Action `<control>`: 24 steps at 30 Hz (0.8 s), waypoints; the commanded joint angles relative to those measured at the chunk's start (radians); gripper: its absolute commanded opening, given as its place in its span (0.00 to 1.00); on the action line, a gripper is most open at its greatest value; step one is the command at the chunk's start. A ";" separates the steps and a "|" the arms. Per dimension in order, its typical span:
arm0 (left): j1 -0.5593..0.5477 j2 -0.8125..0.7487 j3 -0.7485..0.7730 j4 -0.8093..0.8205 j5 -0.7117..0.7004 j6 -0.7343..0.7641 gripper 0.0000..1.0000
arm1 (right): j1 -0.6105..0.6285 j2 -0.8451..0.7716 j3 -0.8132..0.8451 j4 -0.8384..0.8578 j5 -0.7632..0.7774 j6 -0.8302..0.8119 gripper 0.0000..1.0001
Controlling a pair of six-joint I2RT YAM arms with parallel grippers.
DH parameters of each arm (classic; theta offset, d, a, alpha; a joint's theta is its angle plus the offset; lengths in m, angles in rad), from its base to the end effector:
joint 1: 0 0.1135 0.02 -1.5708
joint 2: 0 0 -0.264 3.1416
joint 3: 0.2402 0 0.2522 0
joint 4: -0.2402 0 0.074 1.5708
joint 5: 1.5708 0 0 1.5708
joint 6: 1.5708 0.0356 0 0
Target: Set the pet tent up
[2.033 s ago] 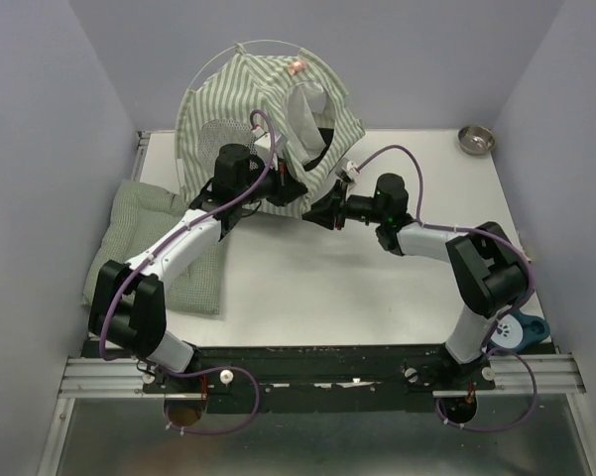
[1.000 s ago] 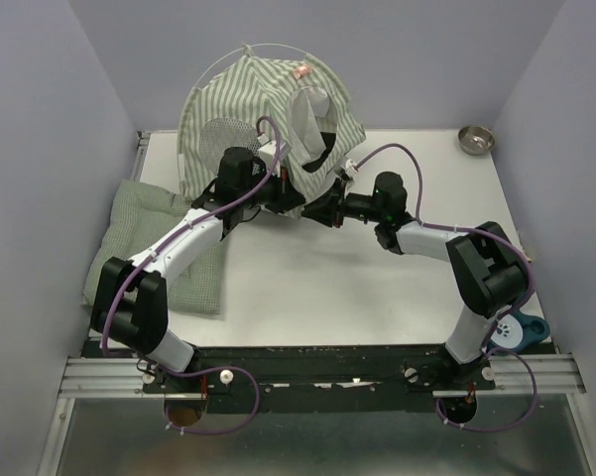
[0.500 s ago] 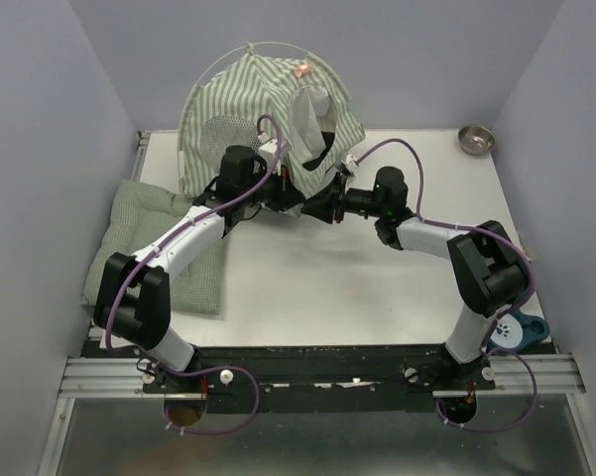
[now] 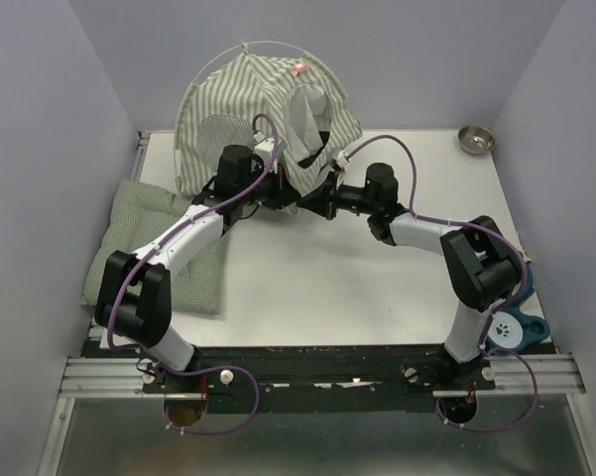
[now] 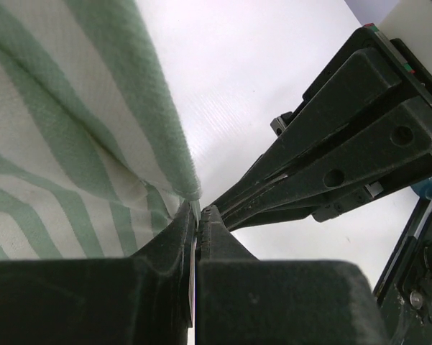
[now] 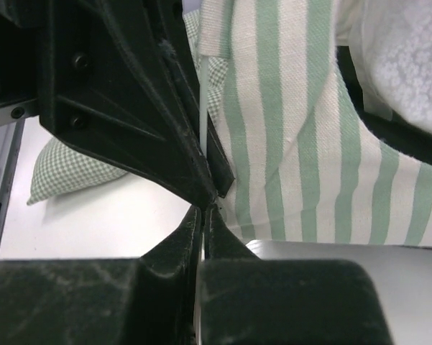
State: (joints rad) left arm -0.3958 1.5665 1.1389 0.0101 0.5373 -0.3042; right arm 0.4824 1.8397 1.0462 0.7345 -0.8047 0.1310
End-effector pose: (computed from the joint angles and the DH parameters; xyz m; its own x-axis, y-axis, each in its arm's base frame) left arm 0.3272 -0.1565 0.2881 -0.5855 -0.0342 -0.8100 0.6158 0.6310 -0.4718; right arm 0.3453 0.2098 0.2297 -0.1770 0.0095 -0.9842 -0.9439 0.2817 0.1725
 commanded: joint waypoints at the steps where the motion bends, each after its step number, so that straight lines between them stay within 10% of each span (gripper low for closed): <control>1: 0.002 0.007 0.035 0.013 -0.011 -0.024 0.00 | 0.005 0.016 0.046 -0.033 0.102 -0.027 0.01; 7: 0.017 0.015 0.062 0.004 -0.013 -0.064 0.00 | 0.005 0.003 0.028 -0.069 0.153 -0.027 0.01; 18: 0.052 -0.029 0.097 -0.048 -0.050 -0.089 0.93 | 0.005 -0.008 0.038 -0.130 0.231 -0.021 0.01; 24: 0.125 -0.127 0.087 -0.223 0.062 -0.003 0.99 | 0.005 -0.025 0.043 -0.144 0.248 -0.022 0.01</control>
State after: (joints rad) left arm -0.3336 1.5459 1.2102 -0.0742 0.5034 -0.3695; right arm 0.4919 1.8389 1.0615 0.6044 -0.6350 0.1287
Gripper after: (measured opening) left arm 0.985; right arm 0.013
